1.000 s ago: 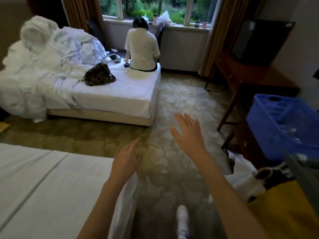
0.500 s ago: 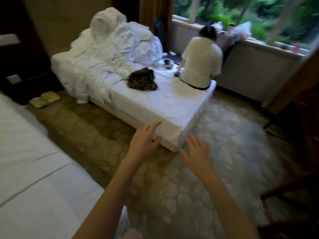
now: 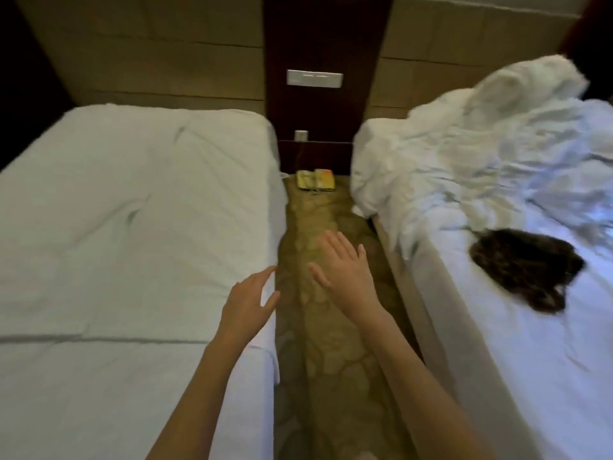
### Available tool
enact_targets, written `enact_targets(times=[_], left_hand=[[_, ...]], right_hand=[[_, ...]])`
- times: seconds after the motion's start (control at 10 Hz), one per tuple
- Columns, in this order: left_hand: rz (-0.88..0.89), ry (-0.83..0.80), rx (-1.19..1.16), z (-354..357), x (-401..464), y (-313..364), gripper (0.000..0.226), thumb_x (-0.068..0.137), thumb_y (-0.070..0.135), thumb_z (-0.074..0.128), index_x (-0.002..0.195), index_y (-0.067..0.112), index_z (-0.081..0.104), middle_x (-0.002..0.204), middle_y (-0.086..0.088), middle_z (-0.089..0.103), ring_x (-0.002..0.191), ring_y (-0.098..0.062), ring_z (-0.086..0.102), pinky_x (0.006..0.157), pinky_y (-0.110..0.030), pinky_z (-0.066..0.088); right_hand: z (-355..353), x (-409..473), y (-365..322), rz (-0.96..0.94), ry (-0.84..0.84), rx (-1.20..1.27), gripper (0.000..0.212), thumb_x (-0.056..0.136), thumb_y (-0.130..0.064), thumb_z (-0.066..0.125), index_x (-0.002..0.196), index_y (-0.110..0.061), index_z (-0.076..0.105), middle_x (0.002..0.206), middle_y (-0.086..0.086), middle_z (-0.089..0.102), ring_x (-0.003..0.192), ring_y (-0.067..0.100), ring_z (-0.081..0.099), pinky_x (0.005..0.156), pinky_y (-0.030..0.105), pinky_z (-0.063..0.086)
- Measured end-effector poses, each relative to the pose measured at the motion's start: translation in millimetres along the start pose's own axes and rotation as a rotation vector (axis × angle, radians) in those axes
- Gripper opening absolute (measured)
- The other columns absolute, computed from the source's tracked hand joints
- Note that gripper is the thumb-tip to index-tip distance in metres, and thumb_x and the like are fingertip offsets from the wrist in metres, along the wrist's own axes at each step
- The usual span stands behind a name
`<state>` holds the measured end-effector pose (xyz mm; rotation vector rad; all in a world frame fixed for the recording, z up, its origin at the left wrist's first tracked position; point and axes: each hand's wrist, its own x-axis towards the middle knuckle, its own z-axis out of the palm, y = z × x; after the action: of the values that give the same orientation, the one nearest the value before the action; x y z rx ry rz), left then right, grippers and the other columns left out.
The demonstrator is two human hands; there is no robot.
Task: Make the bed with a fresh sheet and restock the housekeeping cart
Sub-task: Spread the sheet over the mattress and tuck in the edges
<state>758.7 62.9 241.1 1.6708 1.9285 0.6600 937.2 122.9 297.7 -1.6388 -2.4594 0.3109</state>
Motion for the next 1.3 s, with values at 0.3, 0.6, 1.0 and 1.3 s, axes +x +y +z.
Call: enact_targets(times=[0.3,0.6,1.0,1.3], left_hand=[[-0.193,0.152,-0.089,18,194,12,0.058,0.094,0.043,0.048,0.146,0.025,0.033,0.148,0.001,0.040,0.135,-0.018,0.038,0.112,-0.032,0.027],[-0.522,0.383,-0.204,-16,317,-44,0.050,0.097,0.036,0.047,0.145,0.033,0.032,0.149,0.005,0.038,0.136,-0.017,0.037,0.113,-0.036,0.031],[-1.213,0.943,-0.478,-22,222,-334,0.049,0.094,0.011,0.056,0.140,0.019,0.042,0.140,-0.003,0.045,0.120,-0.020,0.050,0.099,-0.026,0.040],[-1.539,1.475,-0.596,16,237,-503,0.056,0.088,-0.005,0.053,0.139,0.017,0.044,0.135,-0.008,0.039,0.088,-0.016,0.056,0.078,-0.008,0.042]], right_hand=[[65,199,107,-0.134,-0.225,-0.104,0.061,0.097,-0.055,0.023,0.150,-0.028,0.015,0.160,-0.007,0.003,0.147,0.014,-0.004,0.118,0.050,0.000],[118,391,74,-0.474,-0.424,-0.111,0.066,0.094,-0.061,0.017,0.151,-0.029,0.010,0.160,-0.006,0.001,0.147,0.016,-0.003,0.116,0.042,-0.008],[354,468,-209,-1.012,-0.811,-0.008,0.063,0.096,-0.056,0.024,0.149,-0.022,0.022,0.158,-0.004,0.013,0.146,0.016,0.013,0.117,0.039,0.006],[532,493,-326,-1.265,-0.885,0.105,0.062,0.098,-0.032,0.043,0.150,-0.016,0.014,0.158,-0.001,0.011,0.145,0.011,0.008,0.117,0.036,0.006]])
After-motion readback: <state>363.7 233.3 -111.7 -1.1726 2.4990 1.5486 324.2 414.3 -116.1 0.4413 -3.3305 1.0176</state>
